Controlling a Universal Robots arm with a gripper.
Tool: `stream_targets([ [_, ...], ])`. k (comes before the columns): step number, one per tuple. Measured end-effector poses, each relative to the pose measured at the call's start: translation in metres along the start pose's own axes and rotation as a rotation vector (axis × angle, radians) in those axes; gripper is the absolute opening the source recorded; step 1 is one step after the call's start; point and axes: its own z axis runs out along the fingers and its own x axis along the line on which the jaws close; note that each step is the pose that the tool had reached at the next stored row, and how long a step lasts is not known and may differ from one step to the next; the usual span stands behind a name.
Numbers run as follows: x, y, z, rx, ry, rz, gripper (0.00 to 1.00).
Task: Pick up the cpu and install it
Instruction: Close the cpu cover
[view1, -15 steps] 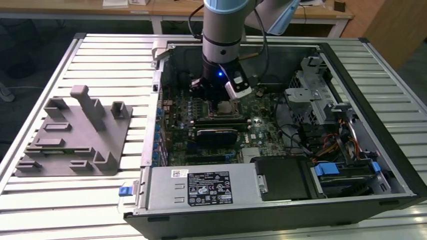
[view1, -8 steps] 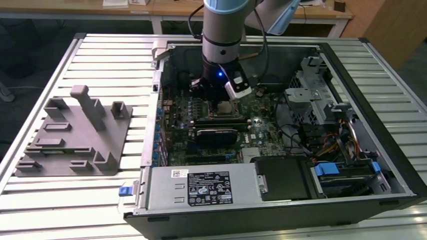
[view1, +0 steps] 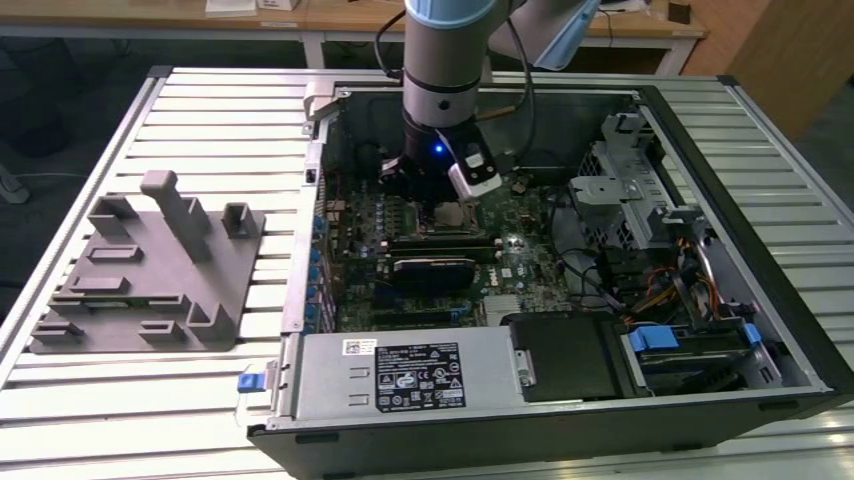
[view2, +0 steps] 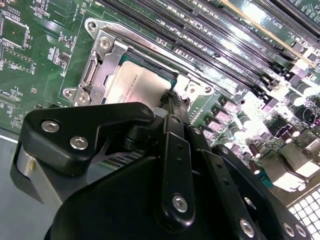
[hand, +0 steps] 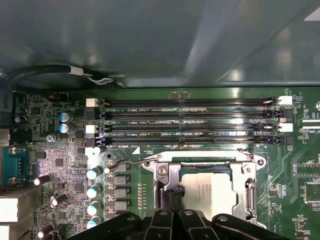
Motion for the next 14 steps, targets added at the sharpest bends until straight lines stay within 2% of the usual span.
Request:
stream_targets([
  [14, 0.0024, 0.0, 0.0002, -0.0001, -0.0001, 0.0, 0.11],
])
